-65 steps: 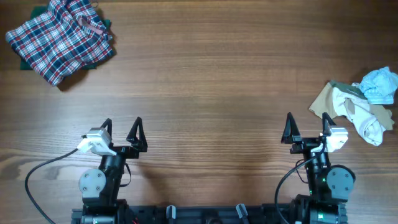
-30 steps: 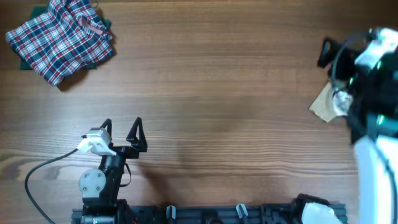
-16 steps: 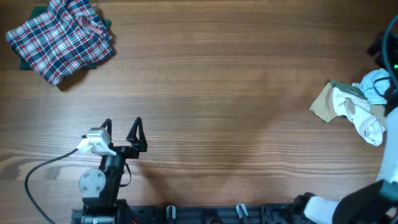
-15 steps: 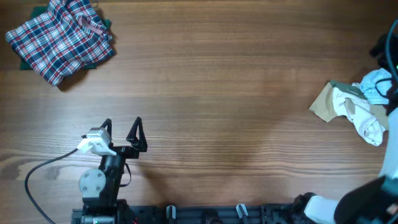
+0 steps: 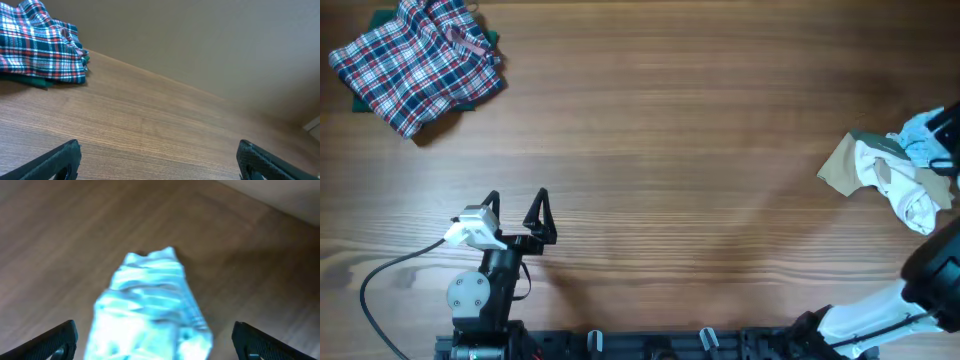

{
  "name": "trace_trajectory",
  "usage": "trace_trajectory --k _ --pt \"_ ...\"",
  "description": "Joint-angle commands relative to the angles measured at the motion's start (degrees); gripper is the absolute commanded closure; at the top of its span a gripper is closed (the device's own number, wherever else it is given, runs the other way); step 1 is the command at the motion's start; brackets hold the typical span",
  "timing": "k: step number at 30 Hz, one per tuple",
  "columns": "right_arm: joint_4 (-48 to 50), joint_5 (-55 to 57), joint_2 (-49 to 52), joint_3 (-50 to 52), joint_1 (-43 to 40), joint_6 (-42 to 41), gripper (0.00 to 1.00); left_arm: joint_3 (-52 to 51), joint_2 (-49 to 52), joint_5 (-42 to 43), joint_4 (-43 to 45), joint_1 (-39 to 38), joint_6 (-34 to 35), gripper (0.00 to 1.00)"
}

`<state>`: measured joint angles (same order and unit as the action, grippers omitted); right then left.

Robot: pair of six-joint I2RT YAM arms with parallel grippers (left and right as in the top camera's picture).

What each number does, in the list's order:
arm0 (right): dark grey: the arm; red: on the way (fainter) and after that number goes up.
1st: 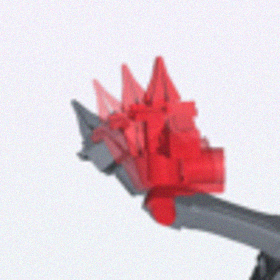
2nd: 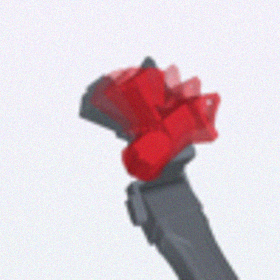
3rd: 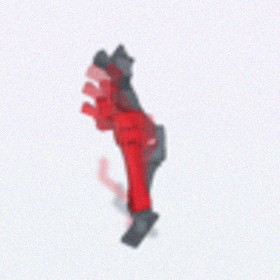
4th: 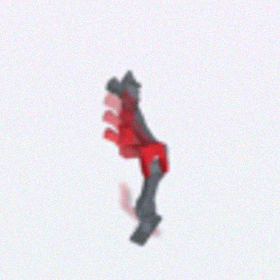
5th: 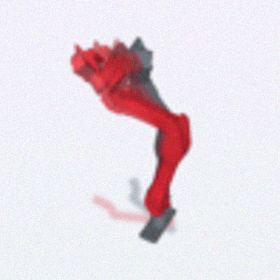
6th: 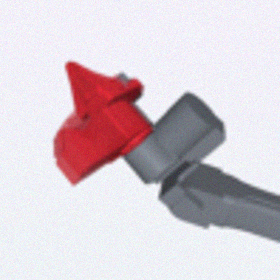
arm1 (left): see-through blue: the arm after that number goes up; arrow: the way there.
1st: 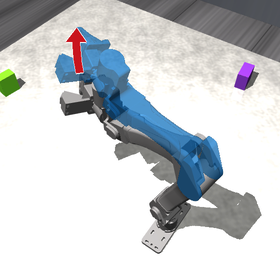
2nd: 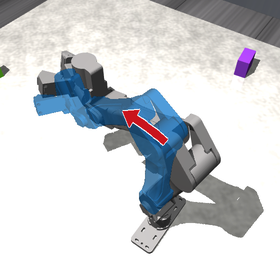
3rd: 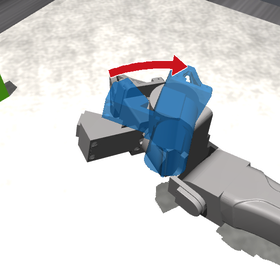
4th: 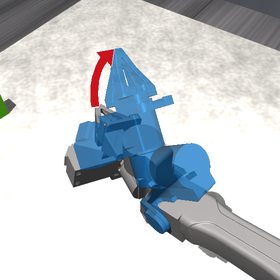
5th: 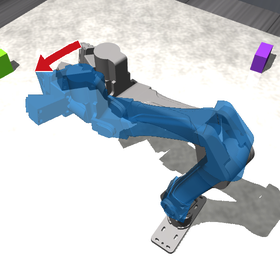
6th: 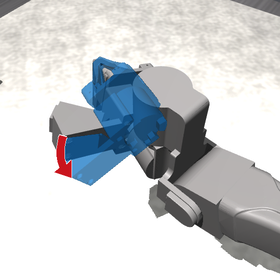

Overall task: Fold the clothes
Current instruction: 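Grasp the light blue striped garment from the pile with the right gripper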

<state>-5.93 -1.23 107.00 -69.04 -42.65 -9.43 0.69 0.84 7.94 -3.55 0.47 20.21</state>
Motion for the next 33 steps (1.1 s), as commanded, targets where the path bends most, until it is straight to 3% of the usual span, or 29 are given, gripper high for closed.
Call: trace_trajectory --k 1,11,16,21,25,33 --pt "1.27 -6.38 2.67 -0.46 -1.66 6.56 0.00 -0.35 -0.31 -0.57 -0.17 -0.26 -0.94 0.00" --pt "4.26 -14.05 7.96 -0.44 -1.68 6.29 0.02 -0.35 -0.28 -0.57 -0.17 -0.26 -0.94 0.00" --pt "4.92 -13.88 8.41 -0.44 -1.68 6.40 0.21 -0.35 -0.31 -0.57 -0.17 -0.26 -0.94 0.00" --pt "4.85 -13.86 8.41 -0.44 -1.68 6.43 0.26 -0.35 -0.31 -0.57 -0.17 -0.26 -0.94 0.00" --pt "4.83 -13.84 8.48 -0.24 -1.68 6.47 0.21 -0.35 -0.31 -0.57 -0.17 -0.26 -0.94 0.00" --pt "5.07 -13.86 10.25 -0.22 -1.68 6.91 0.21 -0.35 -0.31 -0.57 -0.17 -0.26 -0.94 0.00"
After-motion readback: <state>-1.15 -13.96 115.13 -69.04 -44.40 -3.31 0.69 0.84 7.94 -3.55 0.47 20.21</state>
